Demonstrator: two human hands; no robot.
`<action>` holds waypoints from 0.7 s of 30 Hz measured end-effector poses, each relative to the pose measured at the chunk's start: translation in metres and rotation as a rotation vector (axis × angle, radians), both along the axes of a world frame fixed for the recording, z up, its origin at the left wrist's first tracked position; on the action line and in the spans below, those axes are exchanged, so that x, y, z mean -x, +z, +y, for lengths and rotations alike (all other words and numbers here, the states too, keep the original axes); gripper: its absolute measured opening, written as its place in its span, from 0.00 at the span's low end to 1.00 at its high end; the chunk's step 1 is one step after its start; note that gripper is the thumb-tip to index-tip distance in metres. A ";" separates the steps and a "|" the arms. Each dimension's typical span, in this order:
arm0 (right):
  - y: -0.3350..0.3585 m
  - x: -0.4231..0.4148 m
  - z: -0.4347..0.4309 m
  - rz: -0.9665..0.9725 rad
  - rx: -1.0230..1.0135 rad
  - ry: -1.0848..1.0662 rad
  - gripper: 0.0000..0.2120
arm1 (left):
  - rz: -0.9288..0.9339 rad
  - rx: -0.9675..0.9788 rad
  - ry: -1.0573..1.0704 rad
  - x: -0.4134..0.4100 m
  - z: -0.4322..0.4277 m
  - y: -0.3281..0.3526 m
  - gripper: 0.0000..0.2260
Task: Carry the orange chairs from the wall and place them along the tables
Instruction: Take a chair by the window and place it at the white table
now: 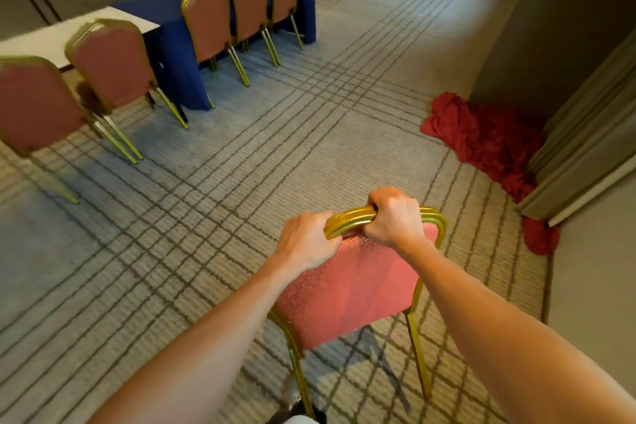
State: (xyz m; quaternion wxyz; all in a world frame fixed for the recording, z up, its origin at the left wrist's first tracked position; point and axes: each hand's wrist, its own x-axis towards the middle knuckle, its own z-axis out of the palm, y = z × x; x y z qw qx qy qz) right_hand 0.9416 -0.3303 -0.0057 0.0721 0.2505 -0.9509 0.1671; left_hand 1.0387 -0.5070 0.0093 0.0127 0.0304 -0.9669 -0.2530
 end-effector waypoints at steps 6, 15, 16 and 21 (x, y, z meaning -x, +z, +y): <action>0.006 0.024 -0.087 -0.043 -0.016 0.109 0.12 | 0.008 0.042 0.077 0.011 -0.078 0.006 0.08; -0.027 0.037 -0.178 -0.166 -0.009 0.237 0.12 | -0.074 0.108 0.192 0.016 -0.163 -0.022 0.05; -0.030 0.037 -0.191 -0.166 -0.020 0.268 0.12 | -0.081 0.105 0.228 0.014 -0.173 -0.029 0.05; -0.029 0.058 -0.247 -0.167 -0.072 0.372 0.10 | -0.095 0.094 0.443 0.027 -0.214 -0.040 0.09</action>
